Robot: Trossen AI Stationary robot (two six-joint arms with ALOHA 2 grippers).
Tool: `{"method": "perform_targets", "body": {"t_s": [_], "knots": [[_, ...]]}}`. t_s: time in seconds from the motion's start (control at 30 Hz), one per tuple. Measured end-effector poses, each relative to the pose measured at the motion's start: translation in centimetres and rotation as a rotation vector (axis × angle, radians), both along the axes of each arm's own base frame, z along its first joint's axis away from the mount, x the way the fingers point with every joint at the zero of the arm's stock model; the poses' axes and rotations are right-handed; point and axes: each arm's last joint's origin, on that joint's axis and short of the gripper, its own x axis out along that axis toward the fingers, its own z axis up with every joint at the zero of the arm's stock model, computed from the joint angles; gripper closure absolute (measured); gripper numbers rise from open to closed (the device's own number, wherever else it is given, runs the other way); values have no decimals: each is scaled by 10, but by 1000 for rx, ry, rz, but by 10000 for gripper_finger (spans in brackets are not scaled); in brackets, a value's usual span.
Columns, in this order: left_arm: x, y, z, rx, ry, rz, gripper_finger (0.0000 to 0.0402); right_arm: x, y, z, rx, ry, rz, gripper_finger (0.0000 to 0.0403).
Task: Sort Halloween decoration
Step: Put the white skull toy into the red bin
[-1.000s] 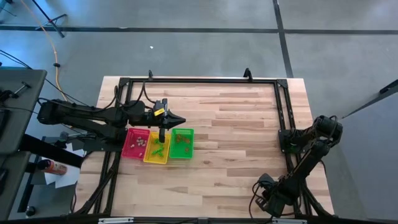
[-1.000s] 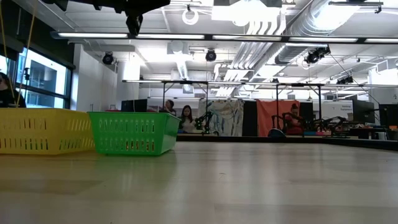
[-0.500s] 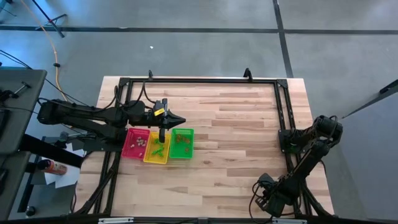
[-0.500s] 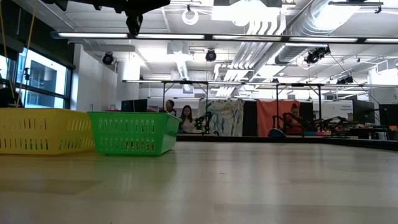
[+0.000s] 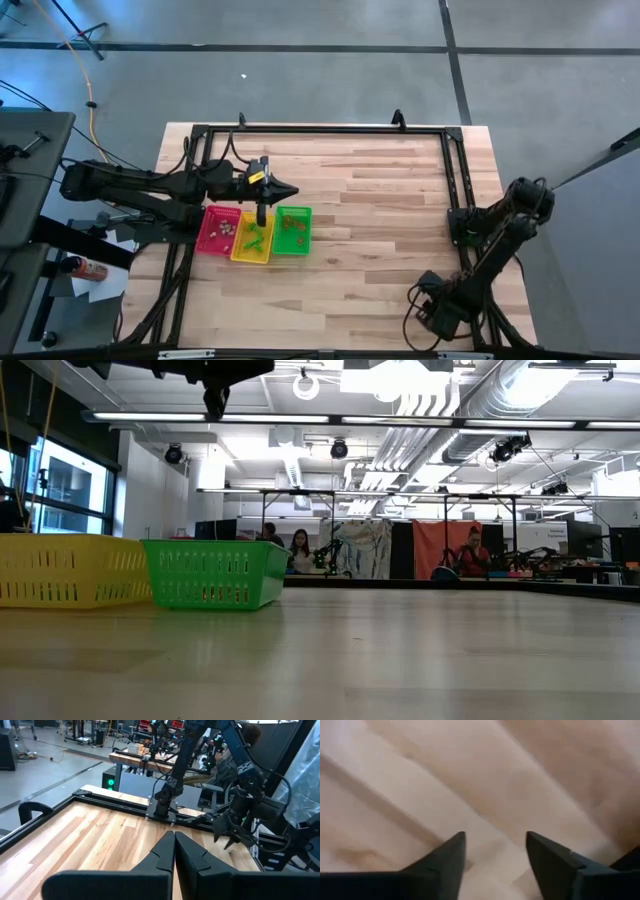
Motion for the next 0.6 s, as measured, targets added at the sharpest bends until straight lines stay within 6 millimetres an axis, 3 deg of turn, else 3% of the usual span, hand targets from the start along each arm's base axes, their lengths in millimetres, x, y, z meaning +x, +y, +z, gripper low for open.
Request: {"method": "perform_targets", "body": {"t_s": [0.17, 0.33, 0.6], "knots": [[0, 0, 0, -24, -2, 2, 401, -2, 10, 3, 116, 33, -16, 155], [0, 0, 0, -50, -5, 4, 401, -1, 17, 3, 177, 11, -48, 148], [0, 0, 0, -52, -7, 16, 402, 4, 23, -14, 158, 36, -77, 148]]}}
